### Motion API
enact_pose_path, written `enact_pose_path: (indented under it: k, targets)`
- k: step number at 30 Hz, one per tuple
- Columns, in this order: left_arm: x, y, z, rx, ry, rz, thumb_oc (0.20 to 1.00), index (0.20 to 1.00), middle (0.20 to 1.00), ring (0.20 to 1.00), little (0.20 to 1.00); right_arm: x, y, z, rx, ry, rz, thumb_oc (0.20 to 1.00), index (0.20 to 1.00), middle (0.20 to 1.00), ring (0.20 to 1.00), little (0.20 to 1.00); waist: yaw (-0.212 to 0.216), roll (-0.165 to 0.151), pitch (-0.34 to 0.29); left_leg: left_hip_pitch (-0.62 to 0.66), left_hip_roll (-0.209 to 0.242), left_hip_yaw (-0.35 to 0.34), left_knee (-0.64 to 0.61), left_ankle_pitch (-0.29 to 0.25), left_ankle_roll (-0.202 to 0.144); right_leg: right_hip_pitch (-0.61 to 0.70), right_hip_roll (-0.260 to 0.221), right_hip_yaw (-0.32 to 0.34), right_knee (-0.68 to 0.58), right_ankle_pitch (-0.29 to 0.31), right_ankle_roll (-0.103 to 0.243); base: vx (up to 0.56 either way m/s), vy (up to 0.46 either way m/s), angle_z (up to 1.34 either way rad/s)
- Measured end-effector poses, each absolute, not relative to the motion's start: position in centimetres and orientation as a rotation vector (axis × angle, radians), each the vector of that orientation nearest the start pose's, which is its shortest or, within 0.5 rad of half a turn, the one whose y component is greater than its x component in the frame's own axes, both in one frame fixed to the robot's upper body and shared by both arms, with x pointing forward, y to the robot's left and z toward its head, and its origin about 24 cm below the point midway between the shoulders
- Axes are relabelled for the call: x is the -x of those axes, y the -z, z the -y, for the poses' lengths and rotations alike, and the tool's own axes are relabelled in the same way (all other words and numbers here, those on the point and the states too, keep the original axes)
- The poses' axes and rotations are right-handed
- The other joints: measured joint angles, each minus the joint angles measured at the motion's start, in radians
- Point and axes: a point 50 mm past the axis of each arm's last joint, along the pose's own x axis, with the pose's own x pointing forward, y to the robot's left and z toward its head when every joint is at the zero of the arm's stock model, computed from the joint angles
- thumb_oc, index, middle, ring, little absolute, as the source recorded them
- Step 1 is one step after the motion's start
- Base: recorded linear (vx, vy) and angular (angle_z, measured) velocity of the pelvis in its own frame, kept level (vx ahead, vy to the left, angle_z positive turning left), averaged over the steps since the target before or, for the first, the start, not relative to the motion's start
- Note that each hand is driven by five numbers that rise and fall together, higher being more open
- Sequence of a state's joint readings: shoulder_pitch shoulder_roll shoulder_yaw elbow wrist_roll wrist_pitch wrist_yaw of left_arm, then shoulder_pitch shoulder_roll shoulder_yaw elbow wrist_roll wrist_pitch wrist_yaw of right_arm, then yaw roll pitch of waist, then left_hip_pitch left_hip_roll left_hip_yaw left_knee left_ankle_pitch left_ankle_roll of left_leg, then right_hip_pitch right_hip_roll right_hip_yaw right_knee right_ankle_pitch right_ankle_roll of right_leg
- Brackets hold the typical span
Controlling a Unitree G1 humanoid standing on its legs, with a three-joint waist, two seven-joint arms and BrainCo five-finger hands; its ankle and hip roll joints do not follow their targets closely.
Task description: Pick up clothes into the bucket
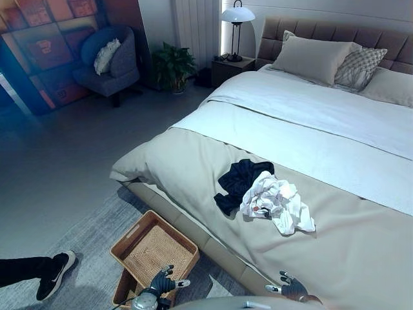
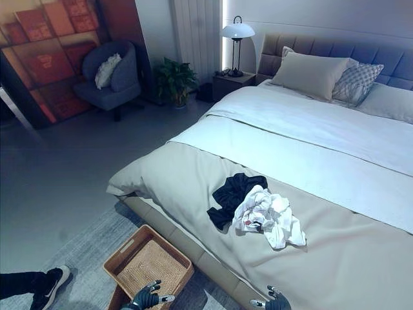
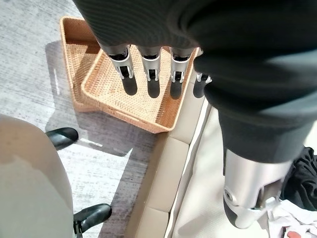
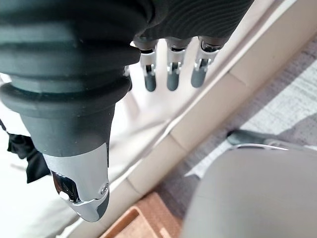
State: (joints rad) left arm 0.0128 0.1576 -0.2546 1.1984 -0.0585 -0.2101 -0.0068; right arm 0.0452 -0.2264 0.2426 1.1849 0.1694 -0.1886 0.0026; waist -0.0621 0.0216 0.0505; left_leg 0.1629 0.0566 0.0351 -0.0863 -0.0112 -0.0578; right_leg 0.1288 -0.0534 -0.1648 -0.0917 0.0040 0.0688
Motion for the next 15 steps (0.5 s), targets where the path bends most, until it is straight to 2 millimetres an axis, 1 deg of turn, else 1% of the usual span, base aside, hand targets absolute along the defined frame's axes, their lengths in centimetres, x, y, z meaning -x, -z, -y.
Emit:
enact_pose_path:
  k: [2,4,5,6,7,8,10,11,12,13,15]
  targets:
    - [-10.7,16.0,-18.5,-0.218,0.114,-1.012,1.000,1.000,1.000,1.000,1.000,-10.0,15.7,21.6,0.190,0.019,-1.037,1.000,1.000,1.000,1.000,1.000,0.000,0.000,0.011,-0.003,-0.001,-0.010,0.002,0.001,0.001,0.001,-0.001,-0.007,0.002,0.000,0.000,-0.03,0.010,0.12]
    - [-10.8,16.0,-18.5,-0.224,0.106,-1.009,1.000,1.000,1.000,1.000,1.000,-11.4,15.3,21.7,0.211,0.048,-0.996,1.000,1.000,1.000,1.000,1.000,0.001,0.002,0.014,-0.023,-0.003,-0.013,0.008,0.001,0.001,-0.015,-0.002,-0.010,0.002,0.000,0.000,-0.09,0.002,0.04]
    - [-11.0,15.9,-18.5,-0.229,0.099,-1.004,1.000,1.000,1.000,1.000,1.000,-12.5,14.9,21.7,0.233,0.060,-0.957,1.000,1.000,1.000,1.000,1.000,0.002,0.007,0.022,-0.040,-0.004,-0.014,0.013,0.001,0.001,-0.024,-0.003,-0.011,0.003,0.003,-0.001,-0.11,0.000,0.01]
    - [-11.3,15.8,-18.5,-0.242,0.089,-0.994,1.000,1.000,1.000,1.000,1.000,-14.5,14.0,21.8,0.284,0.067,-0.880,1.000,1.000,1.000,1.000,1.000,0.000,0.011,0.037,-0.061,-0.005,-0.017,0.021,0.002,0.002,-0.041,-0.005,-0.013,0.003,0.007,0.001,-0.07,-0.001,0.02]
    - [-11.5,15.8,-18.5,-0.249,0.086,-0.988,1.000,1.000,1.000,1.000,1.000,-15.5,13.5,21.9,0.308,0.073,-0.840,1.000,1.000,1.000,1.000,1.000,-0.002,0.012,0.045,-0.069,-0.006,-0.020,0.026,0.003,0.002,-0.047,-0.006,-0.014,0.003,0.010,0.001,-0.07,-0.003,0.07]
    - [-11.9,15.7,-18.5,-0.262,0.076,-0.976,1.000,1.000,1.000,1.000,1.000,-17.6,12.3,22.3,0.368,0.096,-0.761,1.000,1.000,1.000,1.000,1.000,-0.002,0.015,0.064,-0.085,-0.008,-0.025,0.031,0.006,0.004,-0.058,-0.007,-0.019,0.002,0.014,0.001,-0.05,-0.001,0.10]
    - [-12.3,15.5,-18.4,-0.278,0.071,-0.958,1.000,1.000,1.000,1.000,1.000,-19.9,10.8,22.9,0.427,0.126,-0.676,1.000,1.000,1.000,1.000,1.000,-0.001,0.018,0.083,-0.105,-0.010,-0.035,0.036,0.013,0.003,-0.071,-0.009,-0.024,0.002,0.019,0.001,-0.06,-0.005,0.13]
    - [-12.7,15.3,-18.3,-0.278,0.064,-0.939,1.000,1.000,1.000,1.000,1.000,-21.9,9.4,23.7,0.461,0.171,-0.611,1.000,1.000,1.000,1.000,1.000,0.004,0.021,0.100,-0.118,-0.010,-0.037,0.037,0.016,0.004,-0.082,-0.009,-0.027,0.003,0.024,0.000,-0.06,-0.006,0.10]
    - [-13.0,15.2,-18.2,-0.276,0.055,-0.925,1.000,1.000,1.000,1.000,1.000,-23.0,8.5,24.0,0.476,0.194,-0.573,1.000,1.000,1.000,1.000,1.000,0.009,0.023,0.110,-0.128,-0.011,-0.039,0.042,0.017,0.004,-0.090,-0.009,-0.031,0.003,0.026,0.000,-0.09,-0.005,0.03]
    - [-13.5,14.9,-18.0,-0.267,0.042,-0.899,1.000,1.000,1.000,1.000,1.000,-25.5,6.3,24.6,0.485,0.253,-0.477,1.000,1.000,1.000,1.000,1.000,0.006,0.028,0.129,-0.153,-0.011,-0.038,0.047,0.019,0.006,-0.112,-0.011,-0.033,0.003,0.029,0.000,-0.05,-0.003,0.02]
    - [-14.0,14.7,-17.9,-0.260,0.033,-0.877,1.000,1.000,1.000,1.000,1.000,-27.2,4.4,25.1,0.509,0.295,-0.402,1.000,1.000,1.000,1.000,1.000,0.019,0.035,0.152,-0.173,-0.012,-0.041,0.051,0.025,0.005,-0.130,-0.012,-0.035,0.004,0.035,0.000,-0.05,-0.012,0.01]
